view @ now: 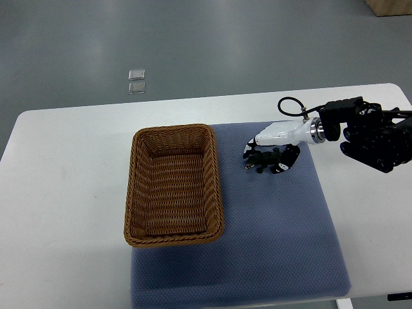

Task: Place crocodile in brown basket with right hand
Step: 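Close the right hand fingers around the crocodile's body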

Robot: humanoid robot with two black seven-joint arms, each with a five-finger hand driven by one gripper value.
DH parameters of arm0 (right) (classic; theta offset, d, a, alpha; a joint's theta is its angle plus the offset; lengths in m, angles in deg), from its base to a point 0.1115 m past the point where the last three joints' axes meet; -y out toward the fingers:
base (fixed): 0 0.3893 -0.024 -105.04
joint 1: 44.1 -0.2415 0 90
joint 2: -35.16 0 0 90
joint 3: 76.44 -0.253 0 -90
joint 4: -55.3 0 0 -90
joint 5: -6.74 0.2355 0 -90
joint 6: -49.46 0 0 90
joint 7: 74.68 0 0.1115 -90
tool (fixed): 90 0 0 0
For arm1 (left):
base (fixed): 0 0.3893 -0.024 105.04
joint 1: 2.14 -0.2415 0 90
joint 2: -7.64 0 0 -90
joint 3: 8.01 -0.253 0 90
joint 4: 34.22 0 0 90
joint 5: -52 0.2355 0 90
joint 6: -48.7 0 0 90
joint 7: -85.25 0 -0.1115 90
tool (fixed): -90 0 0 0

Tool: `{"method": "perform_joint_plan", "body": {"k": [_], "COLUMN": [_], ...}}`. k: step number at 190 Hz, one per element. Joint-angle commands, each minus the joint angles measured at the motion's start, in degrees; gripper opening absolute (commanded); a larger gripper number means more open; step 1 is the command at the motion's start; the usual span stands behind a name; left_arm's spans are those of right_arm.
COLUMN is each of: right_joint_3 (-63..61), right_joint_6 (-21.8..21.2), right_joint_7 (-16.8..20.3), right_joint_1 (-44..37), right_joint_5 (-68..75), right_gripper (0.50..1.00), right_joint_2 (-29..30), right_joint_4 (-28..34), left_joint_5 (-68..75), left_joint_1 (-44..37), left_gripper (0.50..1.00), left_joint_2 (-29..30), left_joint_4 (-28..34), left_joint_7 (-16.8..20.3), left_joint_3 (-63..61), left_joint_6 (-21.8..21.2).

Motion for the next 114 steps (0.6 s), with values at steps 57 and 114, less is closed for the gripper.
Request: {"method": "perform_joint_plan", "body": {"k": [57,114], "right_joint_3": [0.0,-0.3], "right_joint_6": [0.0,0.2], "right_joint_7": [0.0,0.0], "right_joint_1": [-0.1,-1.4], "right_joint_5": [0.0,0.1], "right_gripper": [0.578,0.500], "right_joint_2": [0.0,0.0], "right_joint_4": [0.0,0.0], "left_joint_5": [0.0,0.0], "left_joint_1": [0.0,0.0], "left_gripper": [1.000,1.000], "left_joint_2": [0.0,0.0], "left_joint_4": [0.0,0.0], "left_joint_7": [0.0,0.0], "left_joint_3": [0.0,0.0], "left_joint_6": [0.0,0.0]}}
